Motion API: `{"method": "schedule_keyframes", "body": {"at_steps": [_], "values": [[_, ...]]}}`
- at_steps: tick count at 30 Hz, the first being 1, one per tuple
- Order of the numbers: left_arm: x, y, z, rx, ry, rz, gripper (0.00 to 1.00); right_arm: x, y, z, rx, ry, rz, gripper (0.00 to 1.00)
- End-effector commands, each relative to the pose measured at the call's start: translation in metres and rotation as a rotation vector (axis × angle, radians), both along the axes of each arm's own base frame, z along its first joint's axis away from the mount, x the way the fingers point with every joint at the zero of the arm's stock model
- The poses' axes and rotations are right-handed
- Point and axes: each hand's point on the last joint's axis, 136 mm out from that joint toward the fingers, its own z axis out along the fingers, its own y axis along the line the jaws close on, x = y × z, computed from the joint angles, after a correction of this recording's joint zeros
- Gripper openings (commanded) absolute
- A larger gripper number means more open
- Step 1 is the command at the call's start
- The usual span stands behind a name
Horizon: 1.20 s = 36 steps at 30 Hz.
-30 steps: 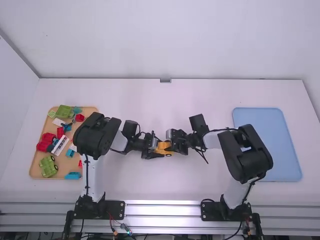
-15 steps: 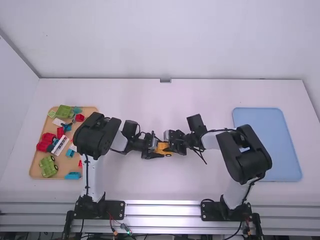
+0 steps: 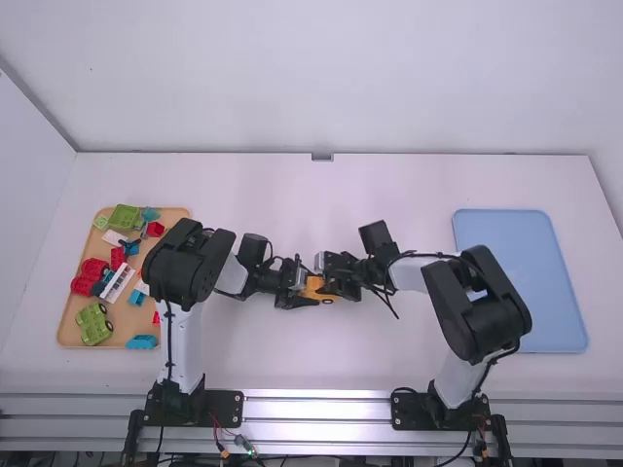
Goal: Assemble lego blocks to make yellow taxi
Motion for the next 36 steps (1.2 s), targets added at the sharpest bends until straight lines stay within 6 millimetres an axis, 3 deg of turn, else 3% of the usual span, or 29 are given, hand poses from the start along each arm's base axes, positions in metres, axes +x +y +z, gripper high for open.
{"method": "schedule_keyframes", "body": {"at_steps": [1,10,19,24,30,36], "values": [[-0.007,-0.002,-0.012,0.033,0.018,-0.003,0.42,-0.007,-0.011,-0.040,-0.193,0.011,-0.039,0.00],[-0.003,-0.003,-0.010,0.030,0.032,0.007,0.41,-0.020,-0.021,-0.049,-0.236,0.036,-0.016,0.00],[-0.007,-0.002,-0.010,0.024,0.010,0.007,0.41,-0.009,-0.004,-0.004,-0.027,-0.029,0.024,0.00],[-0.006,-0.002,-0.010,0.025,0.021,0.013,0.41,-0.008,-0.002,0.005,0.028,-0.045,0.048,0.00],[-0.007,-0.002,-0.010,0.026,0.024,0.013,0.41,-0.008,0.005,0.031,0.104,-0.089,0.076,0.00],[-0.005,-0.002,-0.009,0.025,0.025,0.015,0.41,-0.001,-0.002,0.021,0.031,-0.059,-0.001,0.00]]}}
